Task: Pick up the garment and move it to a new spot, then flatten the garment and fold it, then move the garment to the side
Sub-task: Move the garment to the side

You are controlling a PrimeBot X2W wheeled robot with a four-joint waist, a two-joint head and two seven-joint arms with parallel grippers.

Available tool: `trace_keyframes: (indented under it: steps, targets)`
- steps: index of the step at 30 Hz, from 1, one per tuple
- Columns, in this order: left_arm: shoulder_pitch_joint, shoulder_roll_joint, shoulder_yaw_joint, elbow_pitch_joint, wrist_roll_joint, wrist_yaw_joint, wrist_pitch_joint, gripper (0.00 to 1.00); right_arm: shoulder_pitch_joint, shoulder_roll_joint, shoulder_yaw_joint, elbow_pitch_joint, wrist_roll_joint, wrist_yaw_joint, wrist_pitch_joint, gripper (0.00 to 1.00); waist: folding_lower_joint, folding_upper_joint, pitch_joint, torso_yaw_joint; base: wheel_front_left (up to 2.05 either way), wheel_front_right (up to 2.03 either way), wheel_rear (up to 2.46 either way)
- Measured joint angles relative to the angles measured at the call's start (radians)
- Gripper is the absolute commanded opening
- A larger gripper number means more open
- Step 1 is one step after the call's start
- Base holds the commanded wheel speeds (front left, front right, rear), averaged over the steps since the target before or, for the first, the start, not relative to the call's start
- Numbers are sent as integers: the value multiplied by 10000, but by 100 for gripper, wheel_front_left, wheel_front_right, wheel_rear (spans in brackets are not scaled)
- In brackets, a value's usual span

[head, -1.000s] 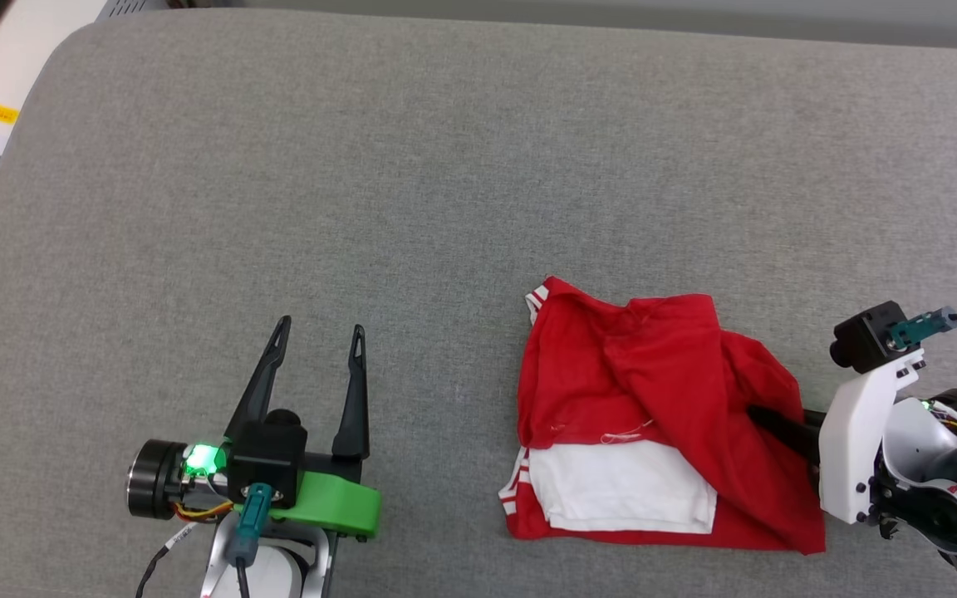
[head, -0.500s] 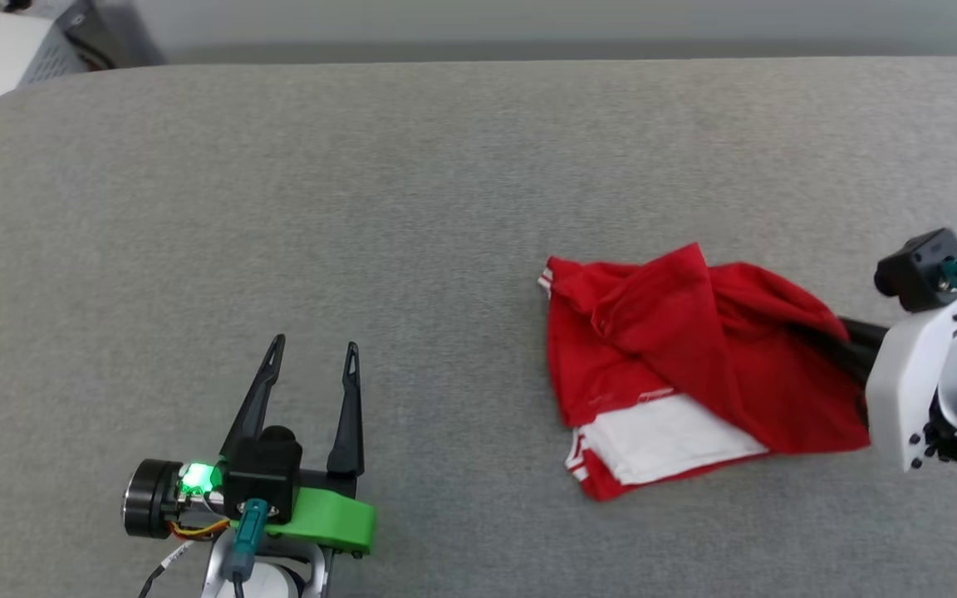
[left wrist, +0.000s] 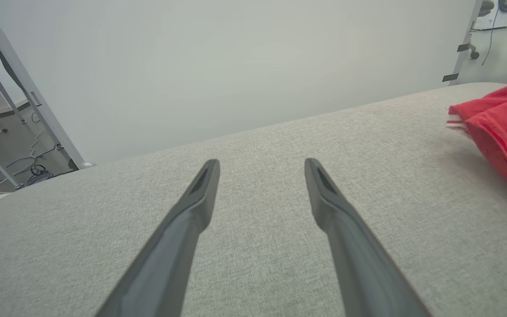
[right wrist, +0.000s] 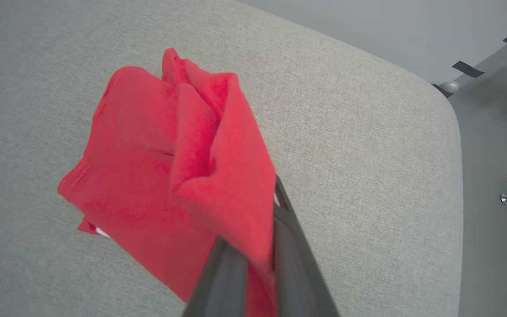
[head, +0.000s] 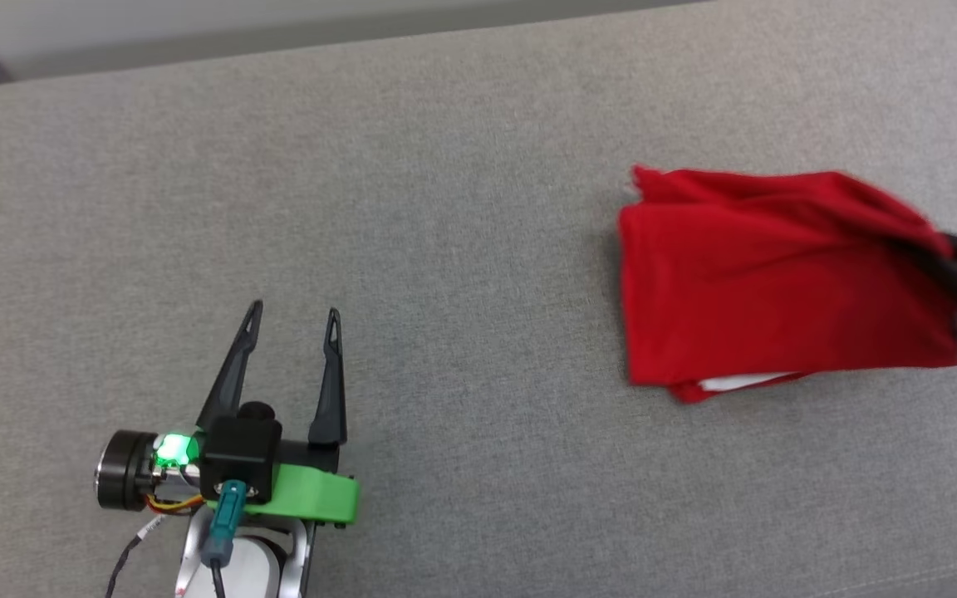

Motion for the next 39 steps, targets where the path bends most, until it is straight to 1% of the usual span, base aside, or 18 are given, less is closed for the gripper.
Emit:
trace_keyframes:
  steps: [6,13,17,18,19,25,26,27,30,34,36,39]
  targets:
    - [-473,222,8,-301,75,-10,0,100,-325,-604,-1003,1383,-142,0,167,0,0,0,809,-124,0,0,0]
    - [-941,389,-13,-692,104,-10,0,100,-864,-940,-2201,2978,-591,0,270,0,1,0,1888,43,0,0,0]
    - [-1130,470,-54,-878,178,0,0,100,-1200,-897,-2928,3749,-1007,0,119,0,1,0,2421,194,0,0,0]
    - [-1212,527,-84,-976,188,31,0,100,-1467,-792,-3409,4307,-1358,0,38,0,1,0,2747,312,0,0,0]
    - [-1227,545,-102,-991,188,35,0,100,-1545,-727,-3603,4552,-1402,0,35,0,1,0,2845,354,0,0,0]
    - [-1302,591,-194,-1014,190,132,0,100,-1745,-493,-4368,5588,-1929,0,-374,0,1,0,3198,615,0,0,0]
    - [-1303,600,-198,-1007,190,161,0,100,-1782,-401,-4506,5751,-2044,0,-554,6,2,0,3218,650,0,0,0]
    - [-1303,610,-201,-989,190,165,0,100,-1835,-293,-4610,5869,-2167,0,-744,100,2,0,3208,669,0,0,0]
    - [-1298,619,-222,-909,188,242,0,100,-1878,-35,-4704,5998,-2314,0,-1133,100,1,0,3078,690,0,0,0]
    - [-1274,606,-301,-846,176,278,-2,100,-1862,54,-5003,6006,-2688,0,-2155,100,1,0,2699,682,0,0,0]
    - [-1240,583,-339,-769,163,341,0,100,-1771,92,-5133,5833,-2836,0,-2767,100,1,0,2464,682,0,0,0]
    - [-1011,562,-318,-690,58,416,0,100,-1461,330,-5177,5218,-3172,0,-3630,100,0,0,2060,672,0,0,0]
